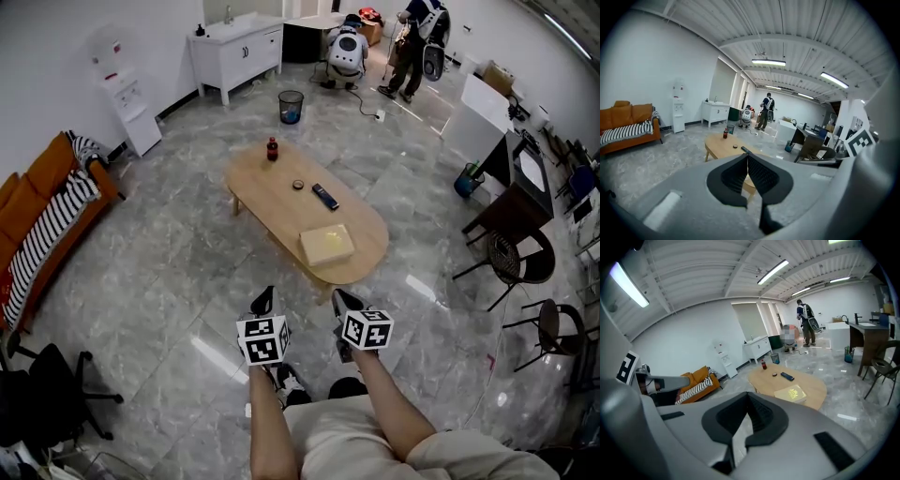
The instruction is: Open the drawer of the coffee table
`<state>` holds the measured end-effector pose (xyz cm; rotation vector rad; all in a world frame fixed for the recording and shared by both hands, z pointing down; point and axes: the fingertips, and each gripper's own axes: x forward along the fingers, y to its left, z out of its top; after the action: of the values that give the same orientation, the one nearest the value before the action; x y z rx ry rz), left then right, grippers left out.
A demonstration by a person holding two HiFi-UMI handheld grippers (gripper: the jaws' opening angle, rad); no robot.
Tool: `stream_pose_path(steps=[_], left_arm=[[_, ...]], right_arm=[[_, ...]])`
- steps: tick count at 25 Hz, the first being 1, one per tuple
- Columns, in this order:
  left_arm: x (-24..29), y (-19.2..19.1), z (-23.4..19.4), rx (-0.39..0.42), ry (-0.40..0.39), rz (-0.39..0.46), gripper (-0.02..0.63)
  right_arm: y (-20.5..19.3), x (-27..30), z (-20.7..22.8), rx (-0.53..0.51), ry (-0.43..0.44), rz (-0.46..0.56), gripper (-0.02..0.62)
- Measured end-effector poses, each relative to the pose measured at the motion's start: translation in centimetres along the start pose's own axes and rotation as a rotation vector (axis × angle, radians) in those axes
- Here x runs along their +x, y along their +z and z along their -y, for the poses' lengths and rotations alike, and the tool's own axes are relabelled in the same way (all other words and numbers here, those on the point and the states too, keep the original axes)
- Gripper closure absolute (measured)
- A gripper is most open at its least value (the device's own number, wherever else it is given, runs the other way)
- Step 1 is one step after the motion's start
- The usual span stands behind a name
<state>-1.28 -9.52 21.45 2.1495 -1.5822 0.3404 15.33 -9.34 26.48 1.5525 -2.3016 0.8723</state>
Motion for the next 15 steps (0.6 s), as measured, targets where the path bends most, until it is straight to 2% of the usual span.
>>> stream_pose_path(steps=[5,12,15], left_arm=[[0.6,0.5,-2.3,-0.016,0.007,0.005,0.595],[1.9,0.7,-1.7,0.054,-0.043,-0.028,0.595],[3.3,0.7,-1.8,0.010,-0.056,-0.034,0.595]], right_arm=[[1.2,1.2,-0.1,0.010,-0.037,0.043,0.580],[1.8,2.2,1.4,0.050,-0.107,0.065,0.580],[2.1,2.8,2.2,0.054,-0.109,0.065,0.580]])
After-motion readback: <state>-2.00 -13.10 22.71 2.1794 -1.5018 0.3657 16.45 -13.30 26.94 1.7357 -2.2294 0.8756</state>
